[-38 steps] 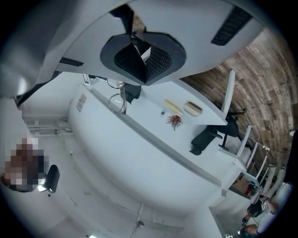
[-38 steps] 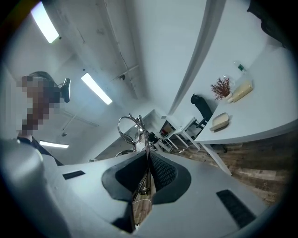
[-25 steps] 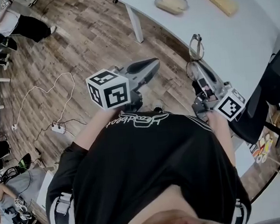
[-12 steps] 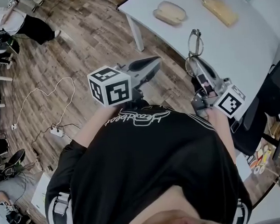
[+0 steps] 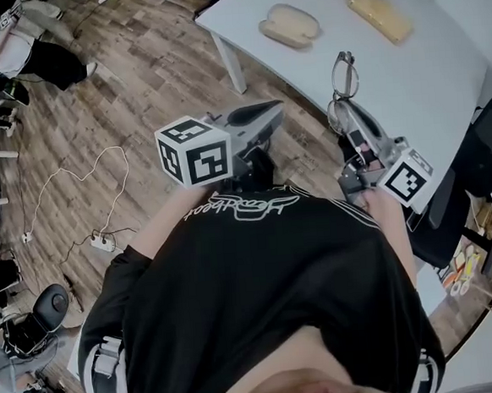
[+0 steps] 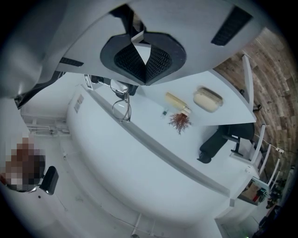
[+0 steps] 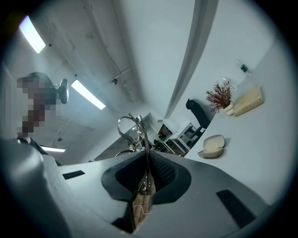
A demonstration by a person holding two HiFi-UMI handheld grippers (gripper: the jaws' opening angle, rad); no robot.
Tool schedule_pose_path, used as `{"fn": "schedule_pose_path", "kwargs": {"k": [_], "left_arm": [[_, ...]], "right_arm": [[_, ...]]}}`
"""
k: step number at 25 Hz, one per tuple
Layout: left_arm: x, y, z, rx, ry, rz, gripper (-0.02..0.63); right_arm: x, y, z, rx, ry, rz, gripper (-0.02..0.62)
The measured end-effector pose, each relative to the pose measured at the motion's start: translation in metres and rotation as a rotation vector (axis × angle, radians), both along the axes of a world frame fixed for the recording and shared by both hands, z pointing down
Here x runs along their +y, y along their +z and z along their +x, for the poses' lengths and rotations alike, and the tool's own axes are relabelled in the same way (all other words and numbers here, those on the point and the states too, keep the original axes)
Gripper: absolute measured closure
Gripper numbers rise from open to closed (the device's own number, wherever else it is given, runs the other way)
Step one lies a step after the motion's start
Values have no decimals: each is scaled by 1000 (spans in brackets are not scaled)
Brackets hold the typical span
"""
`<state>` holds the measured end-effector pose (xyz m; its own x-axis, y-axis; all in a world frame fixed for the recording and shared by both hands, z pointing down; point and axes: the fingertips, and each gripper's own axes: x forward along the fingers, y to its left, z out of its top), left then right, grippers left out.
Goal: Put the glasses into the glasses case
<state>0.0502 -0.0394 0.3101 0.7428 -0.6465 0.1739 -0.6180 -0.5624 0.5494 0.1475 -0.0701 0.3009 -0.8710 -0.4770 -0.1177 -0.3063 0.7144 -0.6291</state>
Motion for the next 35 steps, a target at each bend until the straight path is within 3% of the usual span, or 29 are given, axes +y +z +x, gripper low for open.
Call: {"fn": "schedule_pose_path", "kwargs": {"k": [10, 23, 35], "left_arm": [[-86, 23, -16, 6, 53, -69, 600], [-198, 25, -39, -17, 149, -104, 600], [-260, 42, -51, 6, 213, -145, 600]], "right_arm": [[-79, 27, -14, 29, 54, -81, 568], [-181, 23, -44, 9, 138, -91, 568], [-239, 37, -58, 58, 207, -116, 568]]}}
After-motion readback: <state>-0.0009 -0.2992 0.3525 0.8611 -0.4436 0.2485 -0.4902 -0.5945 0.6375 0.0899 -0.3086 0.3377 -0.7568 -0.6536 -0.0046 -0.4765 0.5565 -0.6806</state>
